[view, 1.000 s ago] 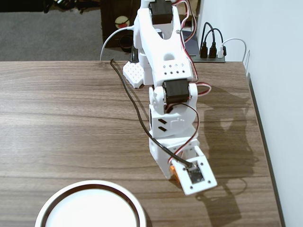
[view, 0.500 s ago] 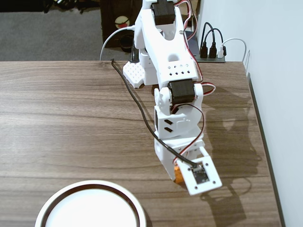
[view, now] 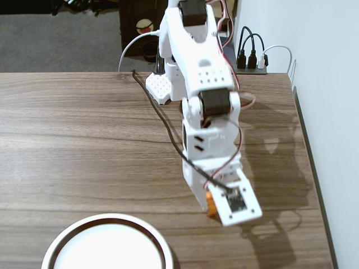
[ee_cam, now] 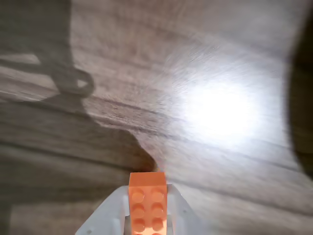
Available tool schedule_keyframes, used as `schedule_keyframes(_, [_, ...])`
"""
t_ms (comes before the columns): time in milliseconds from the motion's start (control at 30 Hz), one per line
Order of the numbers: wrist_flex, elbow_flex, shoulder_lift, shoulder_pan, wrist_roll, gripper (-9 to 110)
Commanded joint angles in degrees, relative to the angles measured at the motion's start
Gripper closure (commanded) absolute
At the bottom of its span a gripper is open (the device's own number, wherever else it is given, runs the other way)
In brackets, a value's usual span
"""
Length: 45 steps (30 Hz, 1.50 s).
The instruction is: Grasp a lego block and put it on the plate.
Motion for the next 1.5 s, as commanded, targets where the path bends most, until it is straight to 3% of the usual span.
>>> schedule_keyframes(0, [0.88,-0.09,6.94,0.97,0.62,99])
schedule_keyframes(300, [0.09,3.87,18.11,6.06,1.32,99])
schedule_keyframes(633, [-11.25,5.98,21.36,16.79,1.32,99])
schedule_keyframes(1033, [-22.06,0.18,11.95,23.47,2.11,99])
schedule_keyframes(1467, [-19.69,-11.16,-2.55,25.22,5.62,99])
